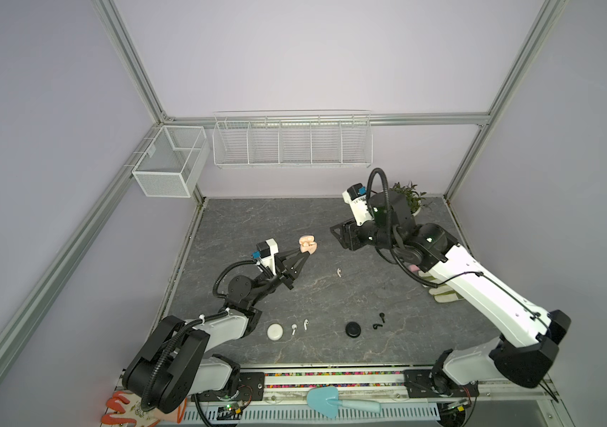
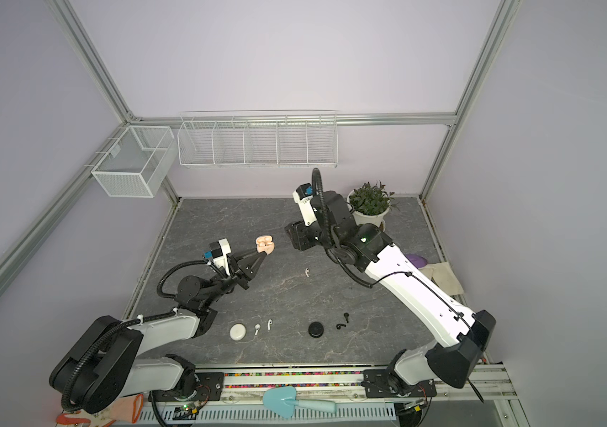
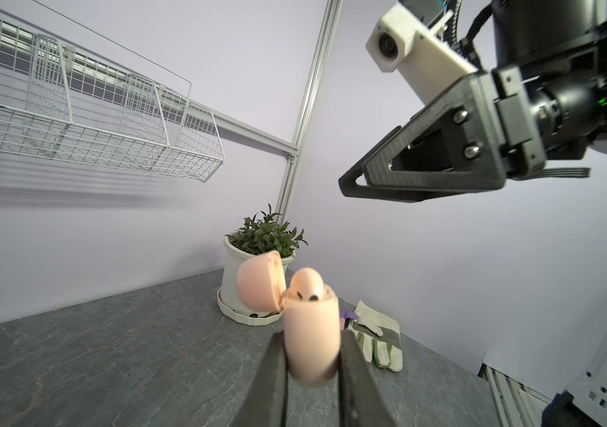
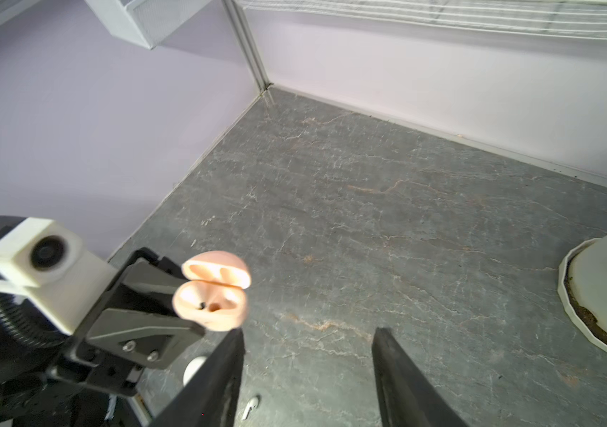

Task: Insert wireless bluetooth earbuds into charging case
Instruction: Insert the wireless bluetooth earbud into the charging case, then pick up the wireless bluetooth earbud from the center of the table.

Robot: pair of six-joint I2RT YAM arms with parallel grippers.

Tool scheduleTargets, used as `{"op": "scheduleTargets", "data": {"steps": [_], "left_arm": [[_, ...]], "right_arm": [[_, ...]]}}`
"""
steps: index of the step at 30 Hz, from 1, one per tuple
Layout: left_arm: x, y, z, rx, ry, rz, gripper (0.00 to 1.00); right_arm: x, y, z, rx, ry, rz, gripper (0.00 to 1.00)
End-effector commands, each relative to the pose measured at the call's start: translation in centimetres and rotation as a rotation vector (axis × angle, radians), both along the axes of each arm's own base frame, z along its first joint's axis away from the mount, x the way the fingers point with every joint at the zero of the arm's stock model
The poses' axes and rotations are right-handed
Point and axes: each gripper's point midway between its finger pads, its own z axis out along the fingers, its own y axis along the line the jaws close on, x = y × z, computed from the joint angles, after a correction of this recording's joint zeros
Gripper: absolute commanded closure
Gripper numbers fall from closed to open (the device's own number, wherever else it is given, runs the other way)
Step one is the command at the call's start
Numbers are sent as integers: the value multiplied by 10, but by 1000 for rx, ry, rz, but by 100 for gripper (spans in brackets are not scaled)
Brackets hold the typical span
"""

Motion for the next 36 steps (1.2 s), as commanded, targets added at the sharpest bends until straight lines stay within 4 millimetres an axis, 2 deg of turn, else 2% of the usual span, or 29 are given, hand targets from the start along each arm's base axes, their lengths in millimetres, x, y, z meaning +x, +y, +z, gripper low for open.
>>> {"op": "scheduleTargets", "data": {"steps": [1, 3, 6, 11, 15, 19, 36], "left_arm": [[-17, -4, 6, 0, -56, -41, 100], [-22, -9, 3, 12, -60, -66, 100], [-22, -10, -2, 18, -51, -68, 100], [-20, -8, -8, 31, -46, -47, 100], [-20, -8, -9, 29, -38, -47, 100], [-18, -9, -10, 29, -30, -48, 100], [-16, -10, -12, 30, -19, -48, 100]], "right_arm": [[19, -12, -75, -59, 141, 4, 43], [30, -11, -117, -95, 267, 16, 48], [40, -5, -165, -147, 389, 18, 50], [47, -4, -217, -219, 510, -8, 51], [41, -11, -249, -275, 583, -29, 53], [40, -10, -266, -283, 615, -31, 54], [48, -8, -304, -352, 643, -100, 62]]}}
